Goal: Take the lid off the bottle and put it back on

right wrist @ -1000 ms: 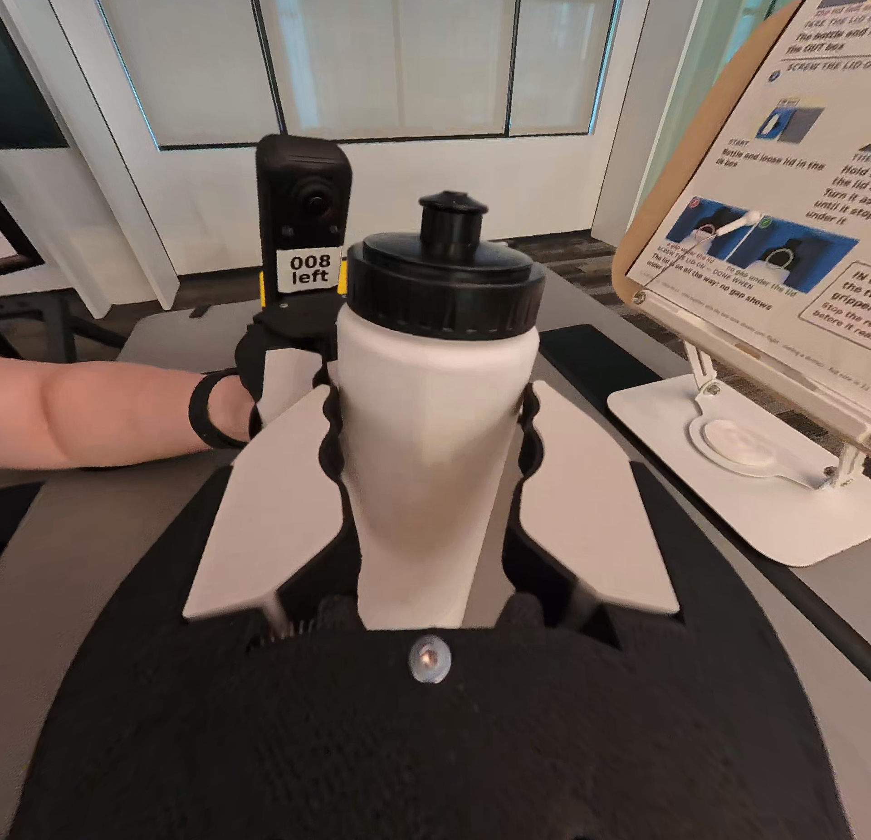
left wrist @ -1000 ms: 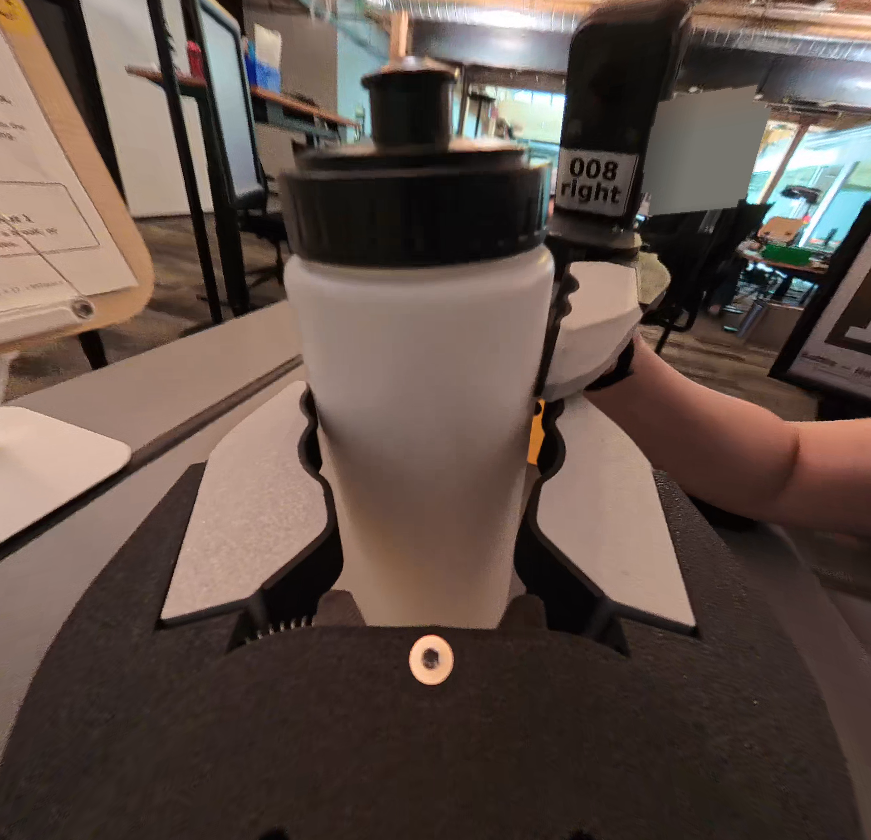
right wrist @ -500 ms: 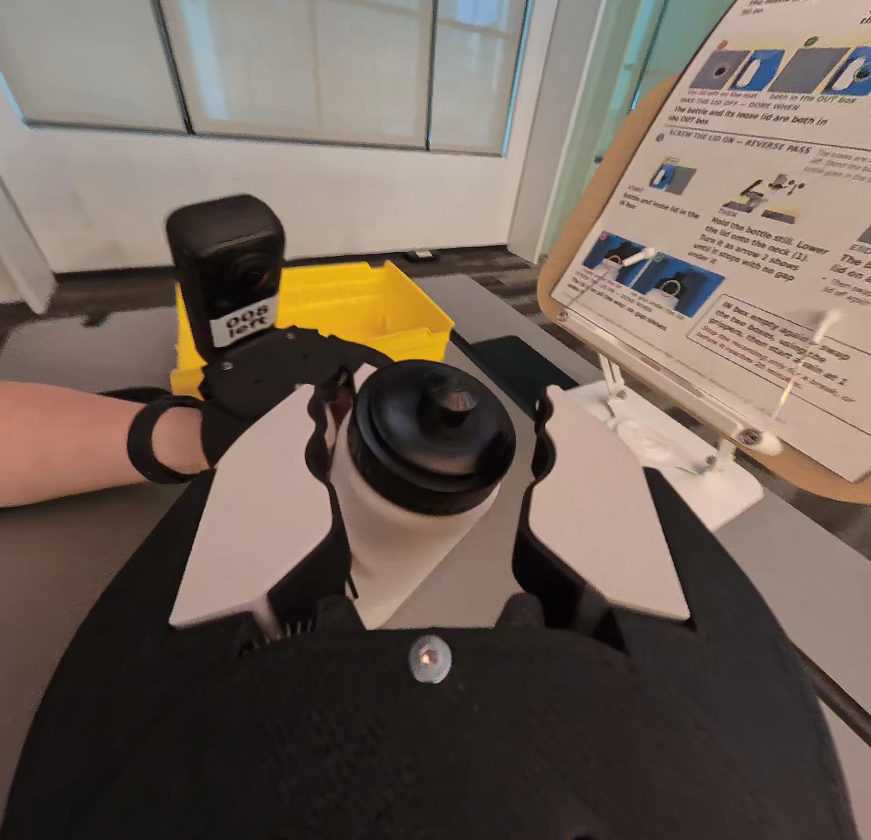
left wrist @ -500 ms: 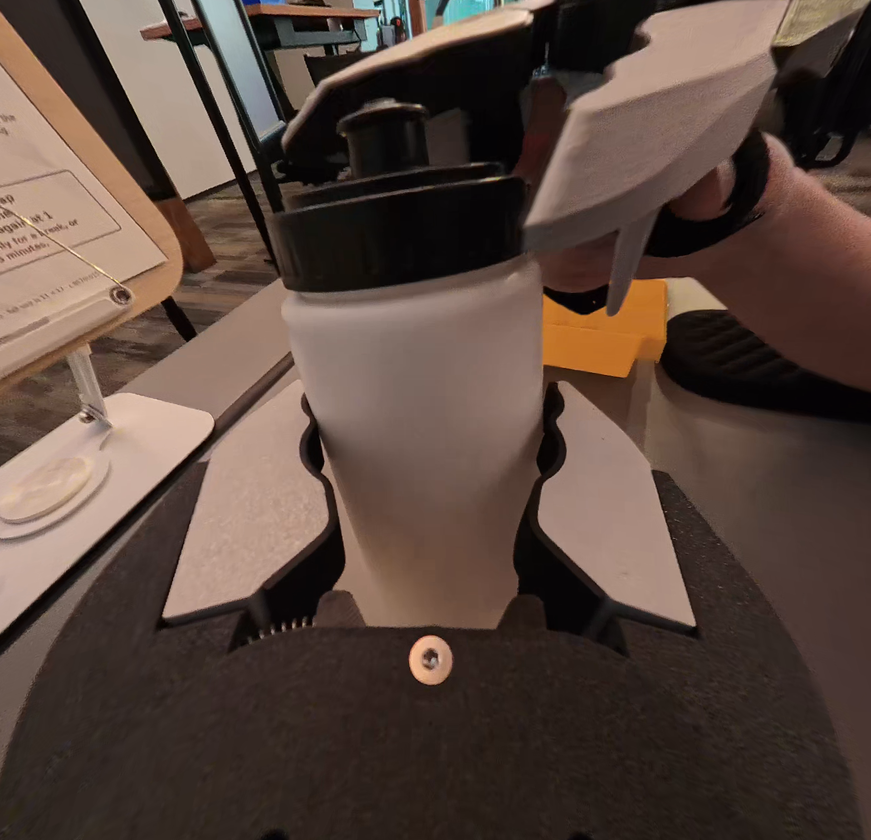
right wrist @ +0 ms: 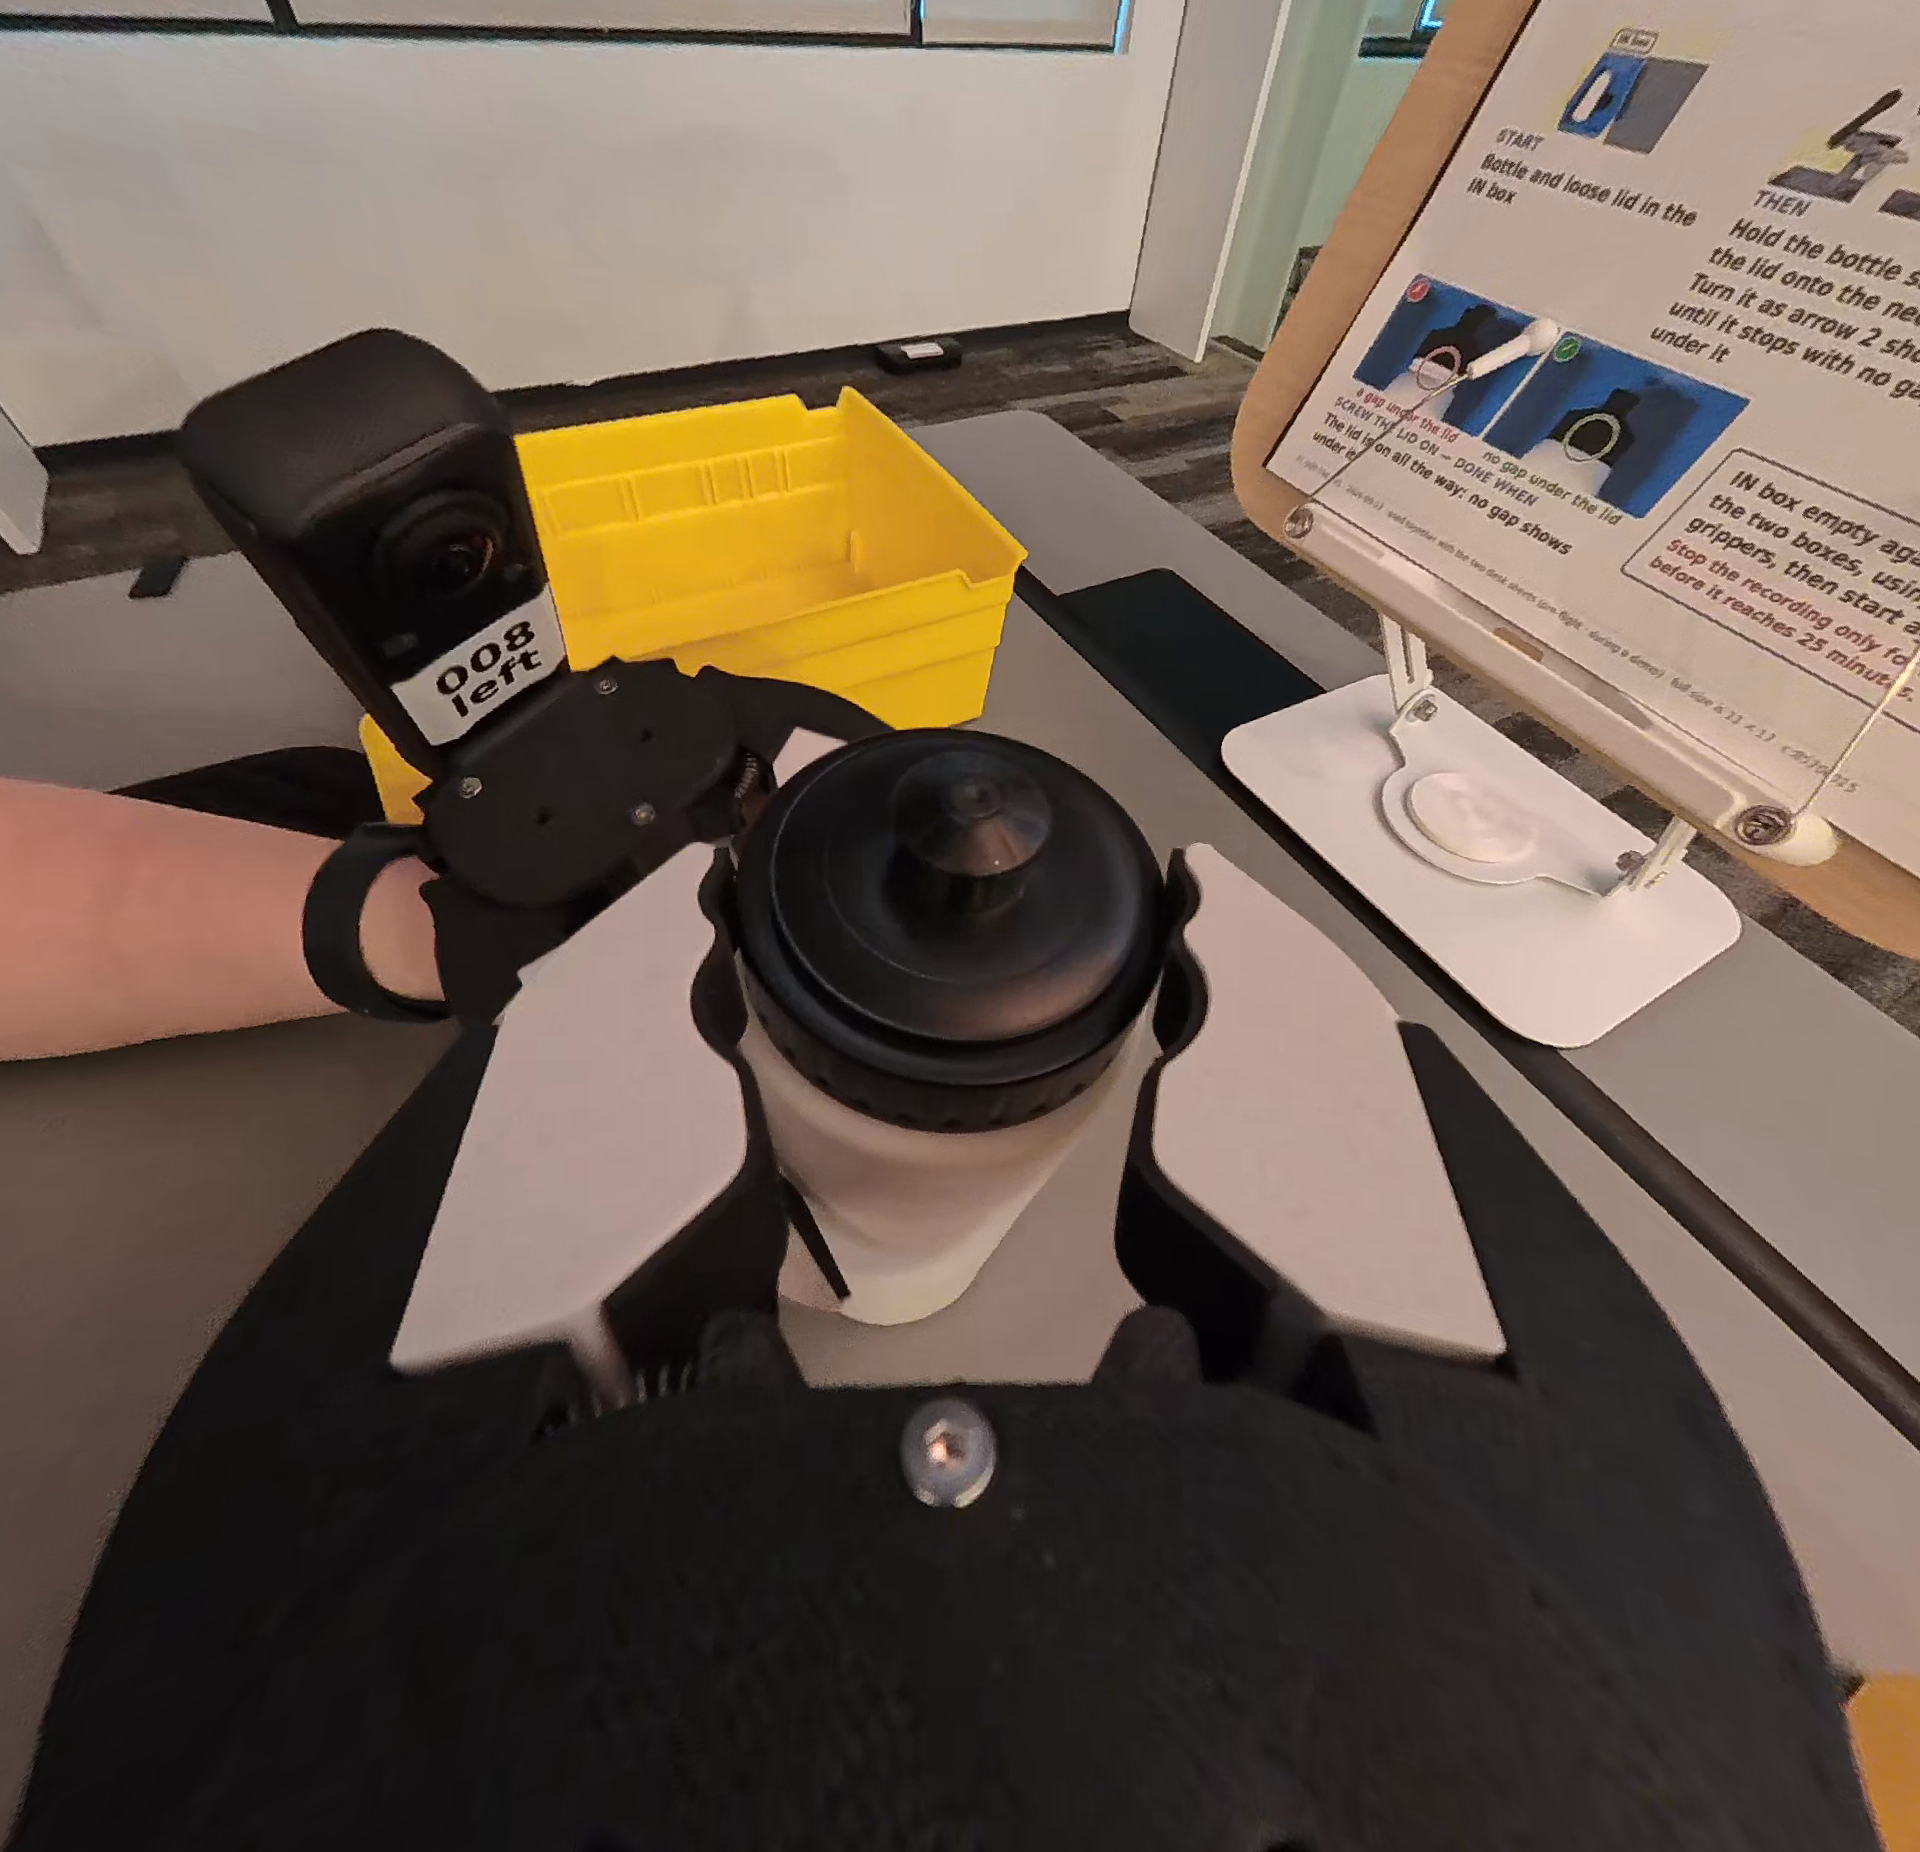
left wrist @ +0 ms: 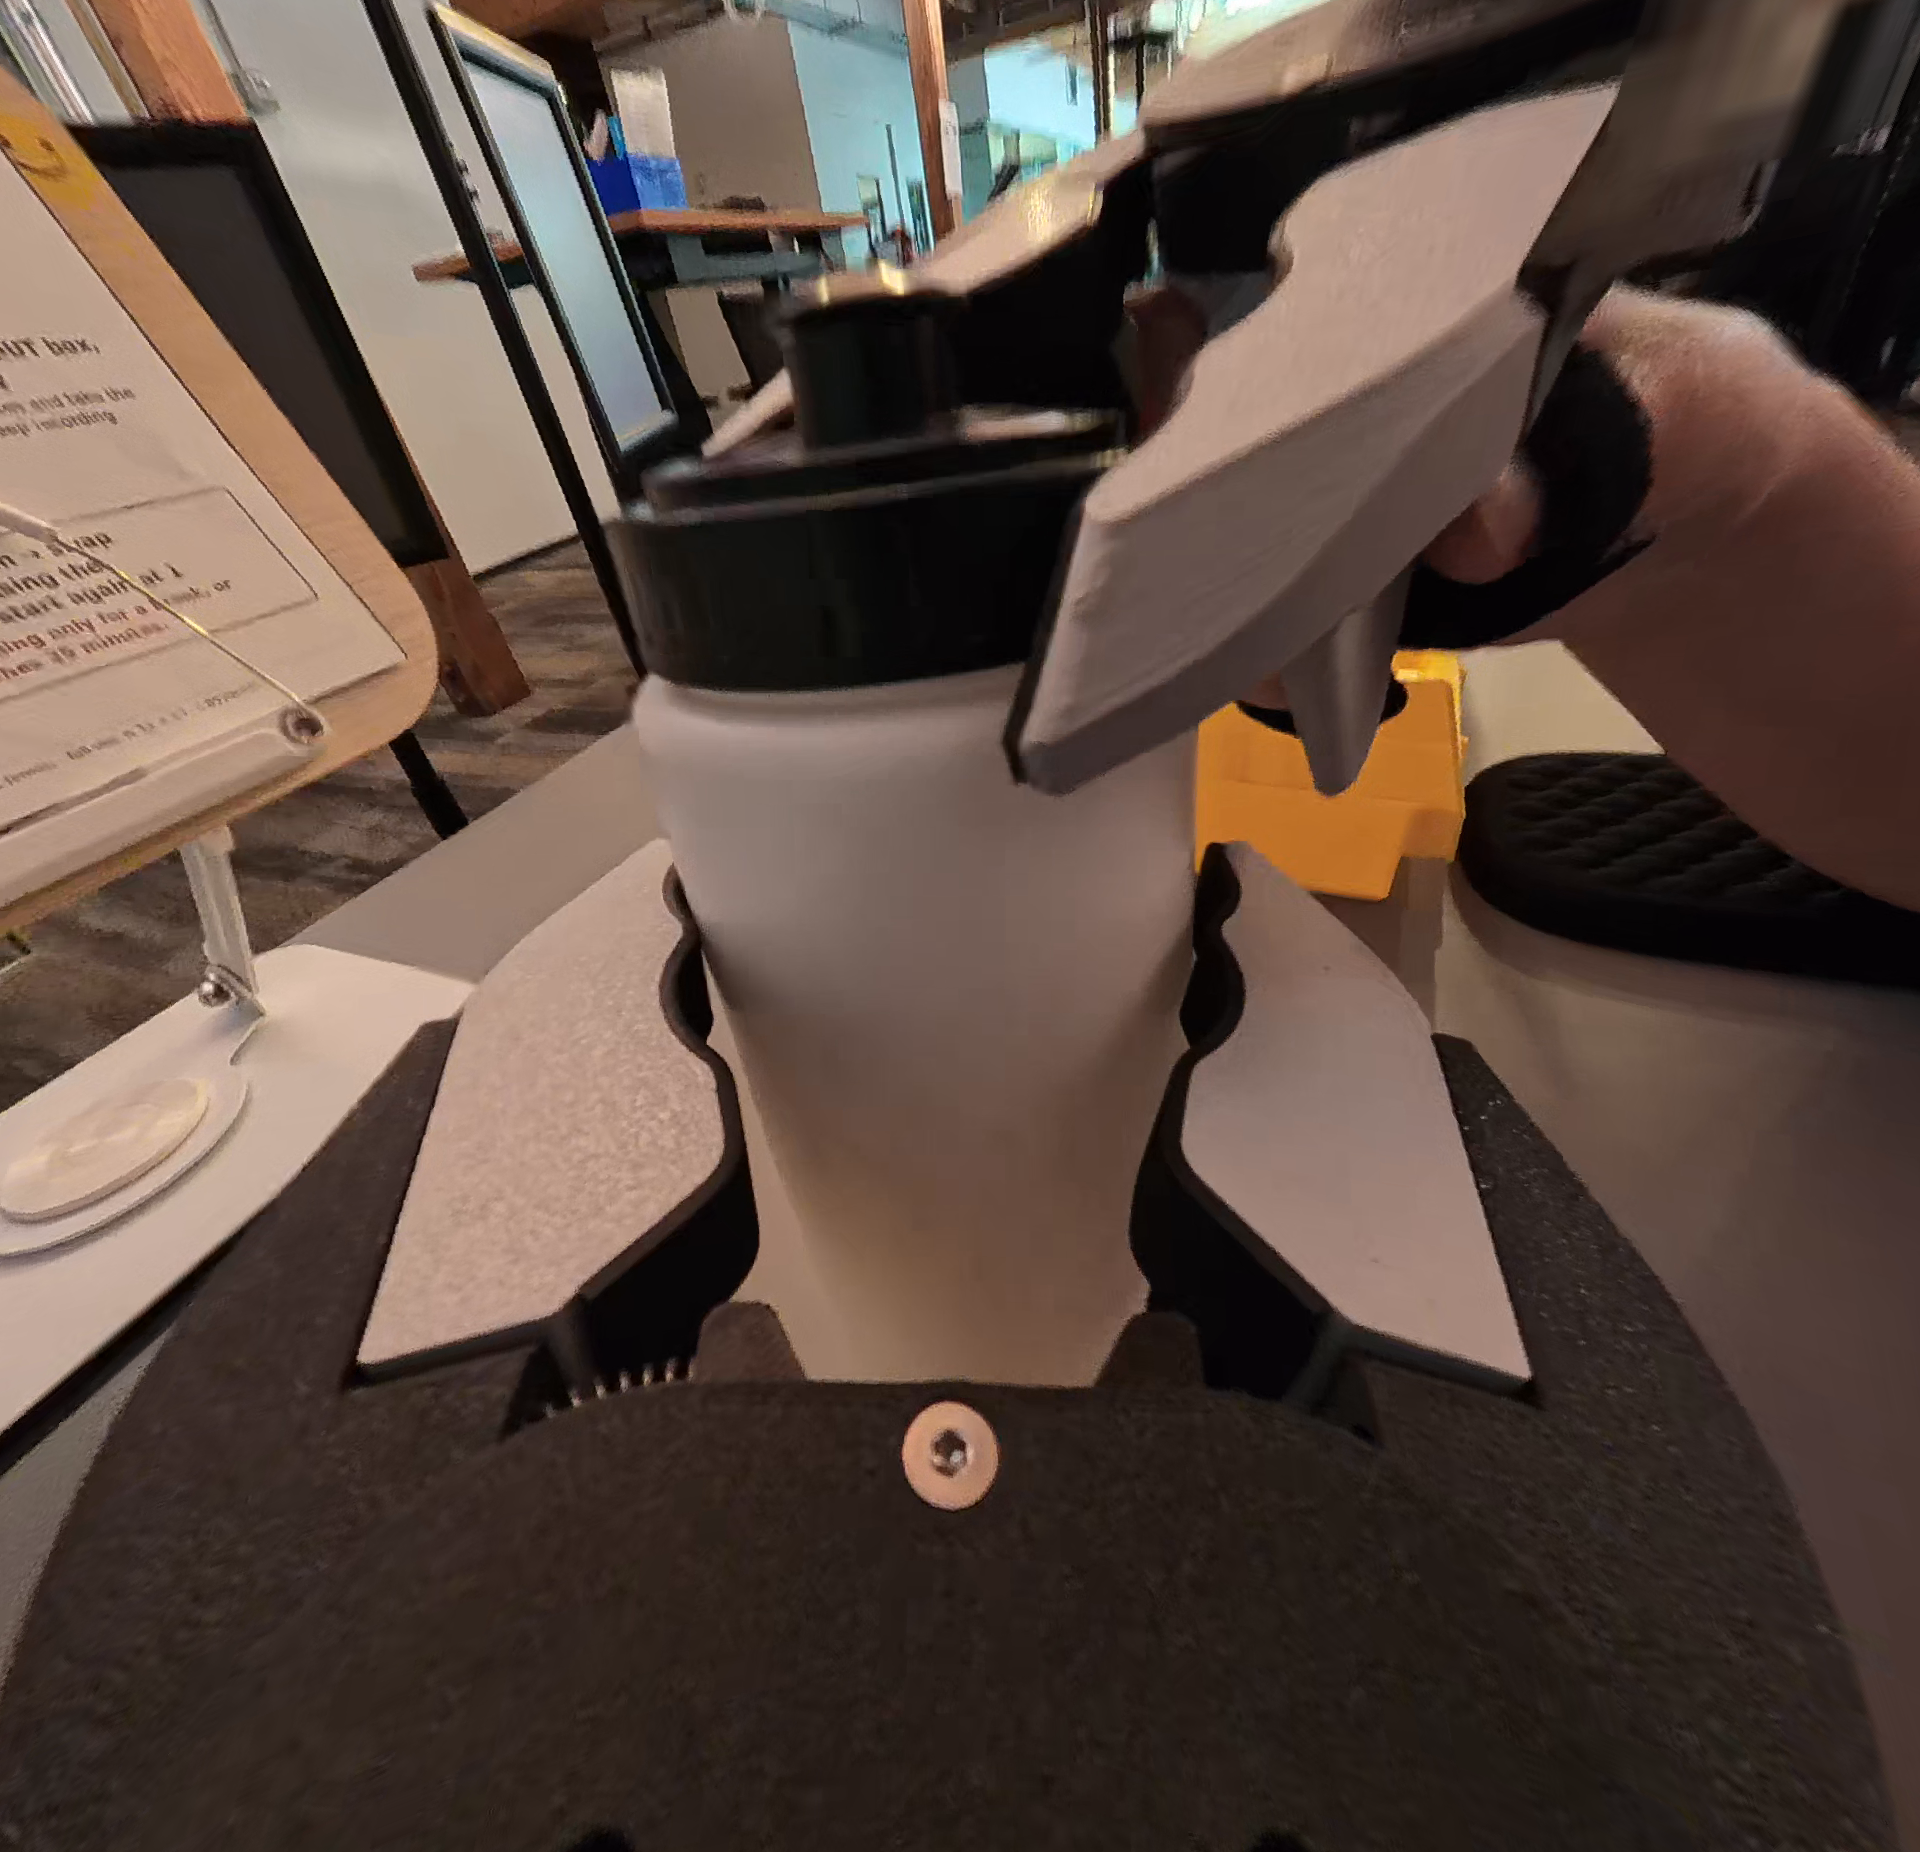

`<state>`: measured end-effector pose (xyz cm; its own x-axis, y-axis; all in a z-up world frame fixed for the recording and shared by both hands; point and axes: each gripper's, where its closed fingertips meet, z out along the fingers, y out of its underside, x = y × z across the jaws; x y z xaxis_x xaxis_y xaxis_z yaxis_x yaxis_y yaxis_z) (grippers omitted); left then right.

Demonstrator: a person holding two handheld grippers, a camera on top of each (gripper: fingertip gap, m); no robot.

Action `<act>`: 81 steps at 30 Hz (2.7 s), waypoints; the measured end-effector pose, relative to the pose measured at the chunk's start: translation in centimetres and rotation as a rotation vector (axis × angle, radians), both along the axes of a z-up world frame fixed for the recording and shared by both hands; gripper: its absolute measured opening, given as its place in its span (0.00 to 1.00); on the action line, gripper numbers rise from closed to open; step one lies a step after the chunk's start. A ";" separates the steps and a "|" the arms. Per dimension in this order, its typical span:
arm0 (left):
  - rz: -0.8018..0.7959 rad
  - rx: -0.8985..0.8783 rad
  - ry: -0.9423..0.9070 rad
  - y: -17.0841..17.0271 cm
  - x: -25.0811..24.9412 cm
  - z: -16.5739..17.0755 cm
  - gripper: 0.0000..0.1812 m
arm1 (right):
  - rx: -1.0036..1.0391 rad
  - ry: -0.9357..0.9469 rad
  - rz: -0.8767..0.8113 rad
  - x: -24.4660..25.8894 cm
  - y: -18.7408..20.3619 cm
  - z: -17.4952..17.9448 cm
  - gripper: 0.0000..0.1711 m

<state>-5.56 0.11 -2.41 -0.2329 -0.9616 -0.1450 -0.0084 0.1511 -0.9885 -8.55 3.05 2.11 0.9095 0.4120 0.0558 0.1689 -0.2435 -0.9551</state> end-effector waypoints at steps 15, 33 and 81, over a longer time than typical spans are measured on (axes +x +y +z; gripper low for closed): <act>0.068 -0.034 -0.049 0.1 0.3 0.9 0.50 | -0.030 -0.011 -0.010 -0.3 -0.4 0.2 0.45; -0.047 -0.087 0.067 -1.1 0.3 0.3 0.48 | -0.080 -0.005 0.108 0.1 -1.6 -0.2 0.44; -0.019 -0.063 0.107 -2.1 0.8 0.2 0.49 | -0.160 -0.155 -0.003 1.0 -3.1 0.2 0.42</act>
<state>-4.80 -1.99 -2.23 -0.2625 -0.9632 -0.0580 -0.1121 0.0901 -0.9896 -7.60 -0.08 2.32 0.8964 0.4239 0.1293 0.3097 -0.3906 -0.8669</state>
